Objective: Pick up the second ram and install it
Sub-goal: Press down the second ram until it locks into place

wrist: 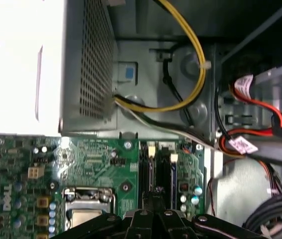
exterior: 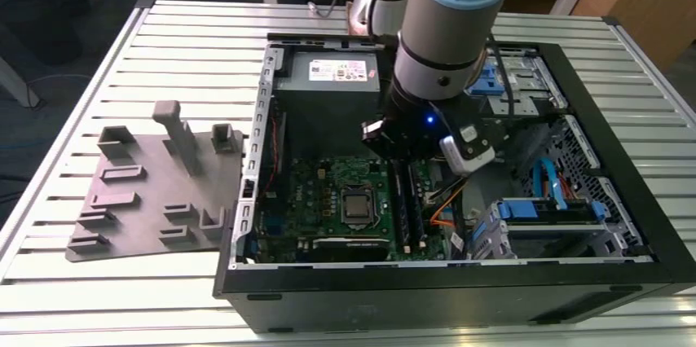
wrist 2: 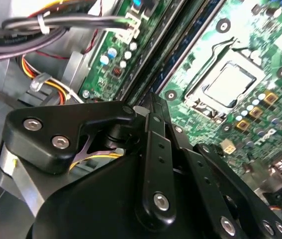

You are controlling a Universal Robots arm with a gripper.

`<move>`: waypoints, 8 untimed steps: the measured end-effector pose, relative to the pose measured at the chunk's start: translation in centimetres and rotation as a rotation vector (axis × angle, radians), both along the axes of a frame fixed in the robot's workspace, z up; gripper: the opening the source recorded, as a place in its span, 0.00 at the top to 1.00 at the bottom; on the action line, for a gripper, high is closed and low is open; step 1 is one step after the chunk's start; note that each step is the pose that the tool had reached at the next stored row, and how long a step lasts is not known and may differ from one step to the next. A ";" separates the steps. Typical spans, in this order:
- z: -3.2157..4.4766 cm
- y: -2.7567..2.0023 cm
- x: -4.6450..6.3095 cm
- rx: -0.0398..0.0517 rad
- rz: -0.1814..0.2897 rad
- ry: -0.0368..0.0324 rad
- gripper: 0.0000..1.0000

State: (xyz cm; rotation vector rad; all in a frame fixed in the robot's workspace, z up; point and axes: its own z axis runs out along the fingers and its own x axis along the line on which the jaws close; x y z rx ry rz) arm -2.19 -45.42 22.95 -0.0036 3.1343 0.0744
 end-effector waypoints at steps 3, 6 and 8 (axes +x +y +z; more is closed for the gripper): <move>-0.08 0.43 0.0 0.0006 0.000 0.0000 0.93; -0.25 0.65 0.0 0.0008 0.000 0.0000 0.93; -0.41 0.75 0.0 0.0007 0.000 0.0000 0.93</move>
